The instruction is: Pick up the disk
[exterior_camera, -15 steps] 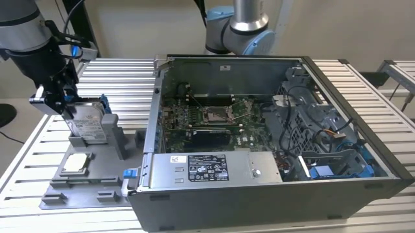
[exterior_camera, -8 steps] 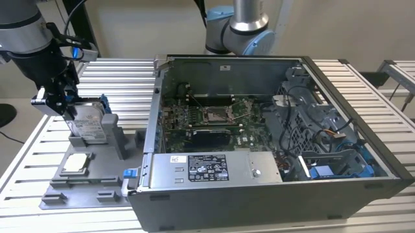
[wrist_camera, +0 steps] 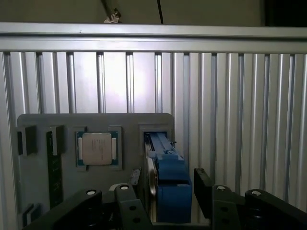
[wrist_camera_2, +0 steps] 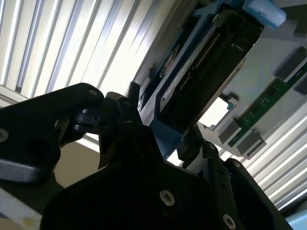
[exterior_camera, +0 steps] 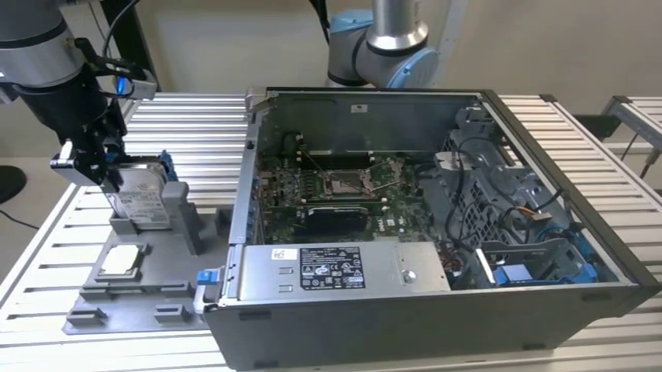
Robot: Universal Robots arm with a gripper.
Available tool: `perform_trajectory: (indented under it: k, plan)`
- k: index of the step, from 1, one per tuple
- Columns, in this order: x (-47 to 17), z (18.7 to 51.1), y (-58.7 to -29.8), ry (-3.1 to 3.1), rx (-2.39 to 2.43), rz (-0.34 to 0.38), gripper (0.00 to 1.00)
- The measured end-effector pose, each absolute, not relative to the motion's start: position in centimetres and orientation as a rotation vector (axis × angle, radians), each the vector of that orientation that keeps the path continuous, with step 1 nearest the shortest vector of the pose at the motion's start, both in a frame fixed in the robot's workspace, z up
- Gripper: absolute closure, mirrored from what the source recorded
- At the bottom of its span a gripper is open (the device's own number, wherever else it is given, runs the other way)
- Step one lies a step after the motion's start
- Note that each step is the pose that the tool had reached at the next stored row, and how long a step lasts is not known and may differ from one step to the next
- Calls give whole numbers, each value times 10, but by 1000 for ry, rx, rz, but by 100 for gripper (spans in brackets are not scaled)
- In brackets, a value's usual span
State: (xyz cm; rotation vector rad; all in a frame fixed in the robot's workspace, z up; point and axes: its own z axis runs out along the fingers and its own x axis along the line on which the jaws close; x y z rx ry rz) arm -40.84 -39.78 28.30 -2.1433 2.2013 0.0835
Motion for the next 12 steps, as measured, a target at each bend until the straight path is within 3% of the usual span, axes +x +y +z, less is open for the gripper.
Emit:
perform_trajectory:
  k: [3, 4, 12]
  plan:
    - [-408, 283, -398, 2201, -2143, 84, 0]
    - [-408, 283, -398, 2201, -2143, 83, 100]
    - [-408, 283, -398, 2201, -2143, 84, 100]
